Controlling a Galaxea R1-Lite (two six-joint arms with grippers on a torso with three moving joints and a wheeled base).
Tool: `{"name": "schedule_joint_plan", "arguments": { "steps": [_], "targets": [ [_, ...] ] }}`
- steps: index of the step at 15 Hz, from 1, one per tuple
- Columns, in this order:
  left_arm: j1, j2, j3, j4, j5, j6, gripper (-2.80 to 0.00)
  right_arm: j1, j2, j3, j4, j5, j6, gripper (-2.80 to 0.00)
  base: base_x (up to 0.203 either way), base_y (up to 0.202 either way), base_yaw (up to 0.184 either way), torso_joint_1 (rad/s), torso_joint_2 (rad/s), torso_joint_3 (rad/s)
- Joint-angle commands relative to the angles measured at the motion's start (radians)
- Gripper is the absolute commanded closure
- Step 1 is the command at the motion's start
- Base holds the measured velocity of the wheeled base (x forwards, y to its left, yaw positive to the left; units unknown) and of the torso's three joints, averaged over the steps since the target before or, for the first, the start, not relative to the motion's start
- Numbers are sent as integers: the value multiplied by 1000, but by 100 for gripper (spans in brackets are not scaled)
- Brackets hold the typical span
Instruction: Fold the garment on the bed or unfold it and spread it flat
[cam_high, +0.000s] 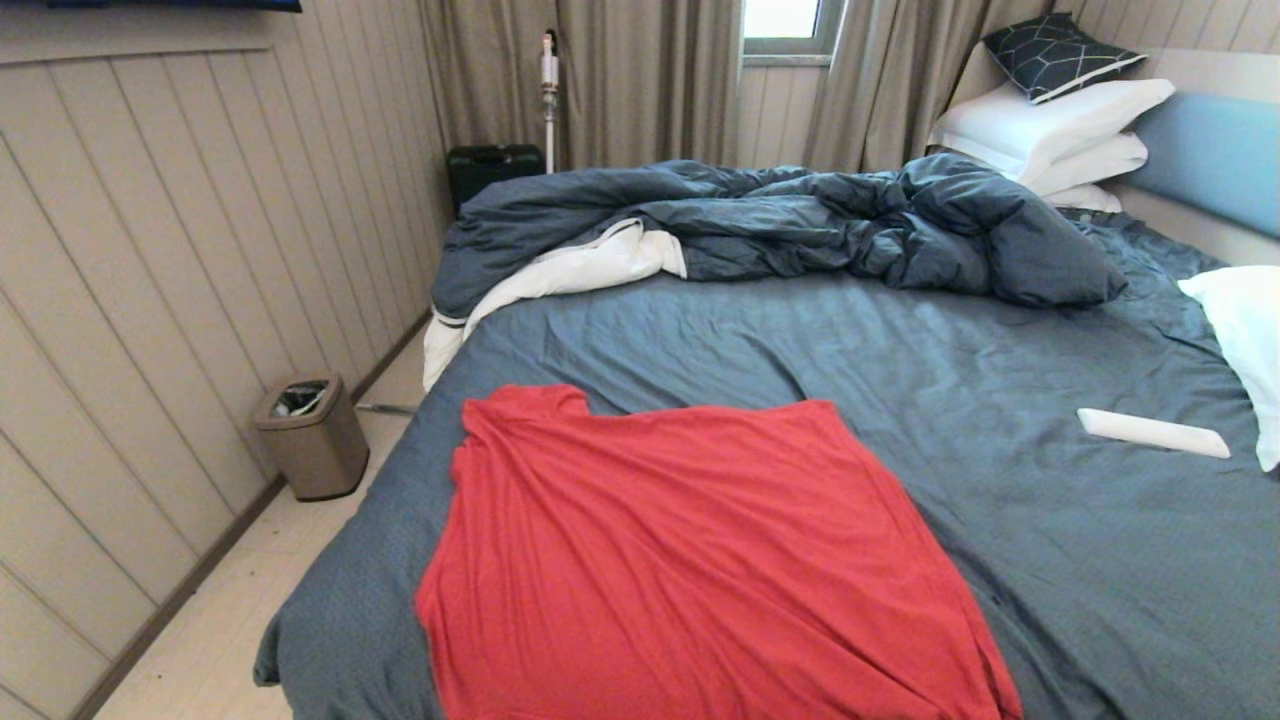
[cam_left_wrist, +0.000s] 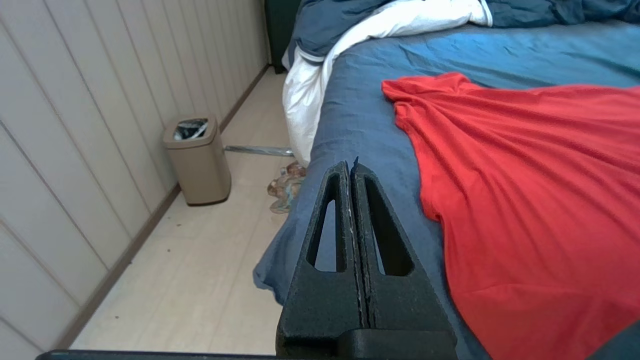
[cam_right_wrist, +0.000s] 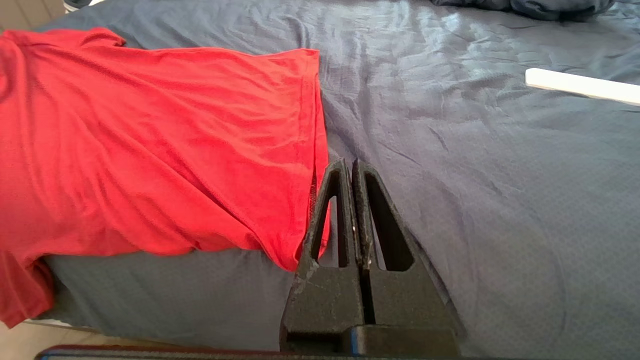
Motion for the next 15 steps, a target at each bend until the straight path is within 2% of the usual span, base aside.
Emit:
{"name": "schedule_joint_plan", "arguments": {
  "steps": [1,15],
  "targets": [
    [1,0,0,-3,2,-17,0,0,1,0,0,0,0,0,0,0,0,0,0,0],
    [-1,1,0,-6,2,-31,0,-1,2,0,0,-3,5,0,0,0,0,0,0,0]
  ]
}}
